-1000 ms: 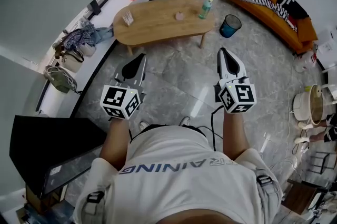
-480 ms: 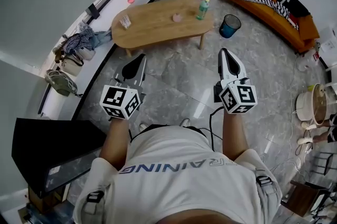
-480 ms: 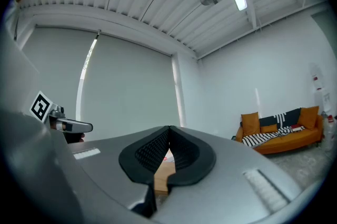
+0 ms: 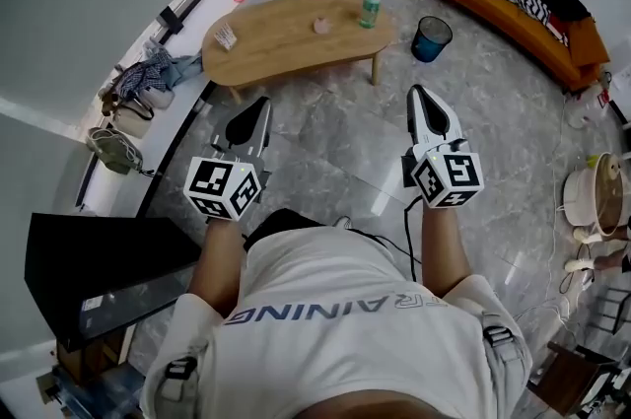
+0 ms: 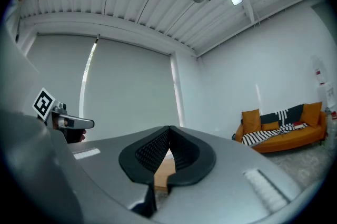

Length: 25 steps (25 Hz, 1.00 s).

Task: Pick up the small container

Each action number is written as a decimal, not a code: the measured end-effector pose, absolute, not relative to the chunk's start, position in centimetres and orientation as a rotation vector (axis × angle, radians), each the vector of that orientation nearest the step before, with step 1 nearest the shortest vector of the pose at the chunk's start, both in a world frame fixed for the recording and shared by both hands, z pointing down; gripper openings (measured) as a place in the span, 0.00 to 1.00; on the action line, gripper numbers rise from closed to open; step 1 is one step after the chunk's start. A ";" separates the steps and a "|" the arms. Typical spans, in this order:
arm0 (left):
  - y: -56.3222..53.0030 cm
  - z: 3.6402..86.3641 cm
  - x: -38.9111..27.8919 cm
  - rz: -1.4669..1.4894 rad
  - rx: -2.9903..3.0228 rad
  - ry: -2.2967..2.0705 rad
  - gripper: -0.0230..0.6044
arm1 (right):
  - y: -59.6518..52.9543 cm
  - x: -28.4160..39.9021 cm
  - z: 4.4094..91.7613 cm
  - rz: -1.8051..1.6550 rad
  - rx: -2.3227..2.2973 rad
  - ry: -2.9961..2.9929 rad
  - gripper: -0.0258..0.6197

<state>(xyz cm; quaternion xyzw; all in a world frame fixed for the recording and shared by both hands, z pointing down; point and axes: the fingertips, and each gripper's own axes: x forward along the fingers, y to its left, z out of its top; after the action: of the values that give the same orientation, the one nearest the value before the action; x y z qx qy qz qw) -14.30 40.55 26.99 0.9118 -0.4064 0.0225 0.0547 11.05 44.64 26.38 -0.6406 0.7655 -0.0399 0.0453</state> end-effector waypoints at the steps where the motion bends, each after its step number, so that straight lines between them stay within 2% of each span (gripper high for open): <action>1: 40.5 26.9 -13.9 0.074 2.769 -1.234 0.04 | 44.6 11.7 26.4 -0.125 -1.960 2.325 0.07; 14: 35.2 29.3 -8.9 0.085 2.747 -1.127 0.04 | 39.9 15.4 28.5 -0.193 -2.020 2.338 0.06; 20: 29.4 29.4 -6.9 0.050 2.754 -1.088 0.04 | 34.5 17.0 28.2 -0.175 -2.070 2.348 0.07; 25: 23.4 29.7 -8.2 0.033 2.727 -1.101 0.04 | 27.8 15.8 28.1 -0.189 -2.065 2.388 0.07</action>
<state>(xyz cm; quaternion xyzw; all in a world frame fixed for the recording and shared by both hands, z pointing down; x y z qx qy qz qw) -8.18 23.39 29.65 0.9225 -0.3725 0.0112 0.1003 15.75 27.82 28.08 -0.6530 0.7550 -0.0596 -0.0106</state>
